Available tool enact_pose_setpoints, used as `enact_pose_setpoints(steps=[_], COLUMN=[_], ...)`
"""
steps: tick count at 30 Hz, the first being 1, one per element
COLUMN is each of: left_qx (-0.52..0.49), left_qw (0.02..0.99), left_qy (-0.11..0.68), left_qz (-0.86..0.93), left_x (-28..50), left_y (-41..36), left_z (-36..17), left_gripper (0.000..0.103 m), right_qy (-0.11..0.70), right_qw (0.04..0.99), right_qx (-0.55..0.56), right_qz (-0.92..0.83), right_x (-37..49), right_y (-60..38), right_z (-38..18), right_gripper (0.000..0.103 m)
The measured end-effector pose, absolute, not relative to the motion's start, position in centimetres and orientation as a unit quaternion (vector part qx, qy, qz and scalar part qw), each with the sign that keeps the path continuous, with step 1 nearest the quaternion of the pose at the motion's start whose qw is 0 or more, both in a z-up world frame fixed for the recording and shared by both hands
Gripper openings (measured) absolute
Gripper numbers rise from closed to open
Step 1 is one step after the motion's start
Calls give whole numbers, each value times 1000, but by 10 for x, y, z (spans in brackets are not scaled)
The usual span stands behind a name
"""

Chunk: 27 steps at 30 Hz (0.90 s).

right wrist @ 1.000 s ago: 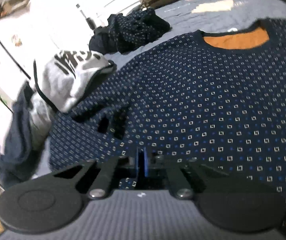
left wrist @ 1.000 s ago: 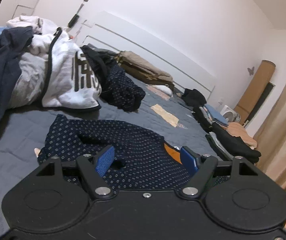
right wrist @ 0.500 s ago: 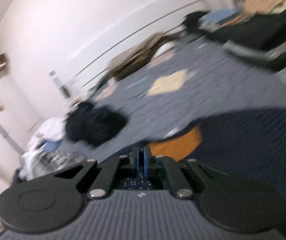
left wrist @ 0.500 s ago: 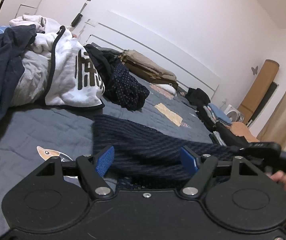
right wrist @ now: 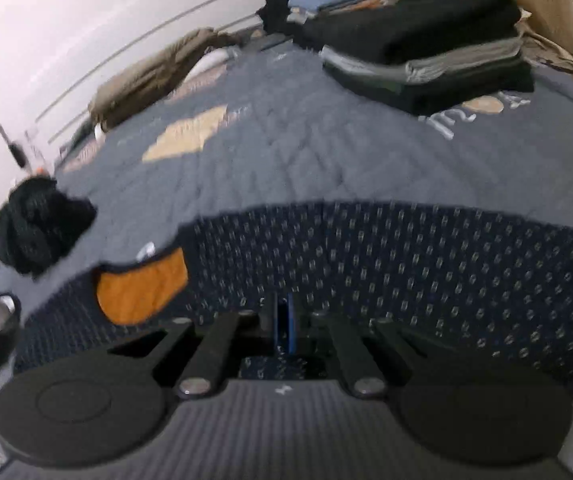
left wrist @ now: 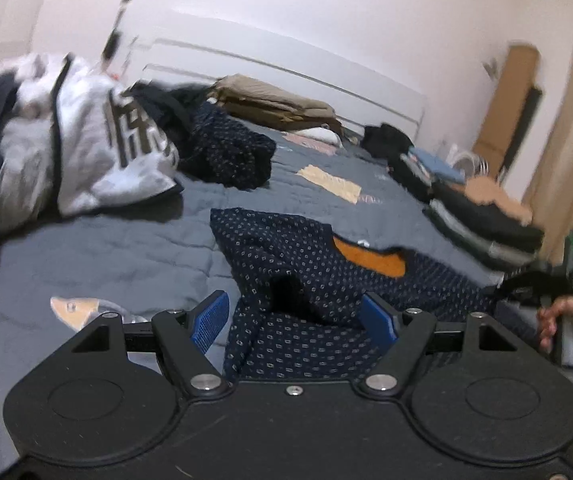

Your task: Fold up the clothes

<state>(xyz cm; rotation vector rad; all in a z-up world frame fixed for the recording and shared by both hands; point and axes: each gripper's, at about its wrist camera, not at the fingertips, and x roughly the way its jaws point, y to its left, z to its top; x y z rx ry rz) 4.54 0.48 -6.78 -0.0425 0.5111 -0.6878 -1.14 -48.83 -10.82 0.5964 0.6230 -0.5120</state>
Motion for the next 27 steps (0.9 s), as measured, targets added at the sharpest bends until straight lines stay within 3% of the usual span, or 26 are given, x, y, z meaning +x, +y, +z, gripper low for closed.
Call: enact_pose_setpoints(steps=[4,8,15,16,17,19,23,25,27], left_qx=[76,151,212,213,215,212,137,131,92], left_qw=[913,907,894,895,896,906,909,905,895], left_qy=[235,239,252,250,247,240,286,293,307], left_qz=[-325,-314,-305,-301,-299,-277,-271,-280,-309], left_x=[65,96,132,135,138,145,170,171,168], left_y=[-21,-55,-104,-105,-104,-86,-35,-24,-13], left_z=[-88,-114,-152,-152,-151,-145,-139,-140,-136], left_gripper=[70,54,54,50,34,24,28,40,45], right_qy=[282,276,273,271,268,267,279,287,293], right_qw=[874,875,870,869,868,866,862,862,861], right_qx=[307,311,324,326,327,325,321,311,305], right_qz=[-248,-247,-253,-256,-262,-270,-276,-278,-282], right_x=[-15,-15,-14,-14,-15,-15,-8,-4,-3], right_y=[-490,-495,-498,-499,-500,-502,-505,-503,-503], right_z=[-109,-104,-116,-117,-118,-120,-131,-136,-137], right_gripper=[5,5,5,5,5,4,4,4,4])
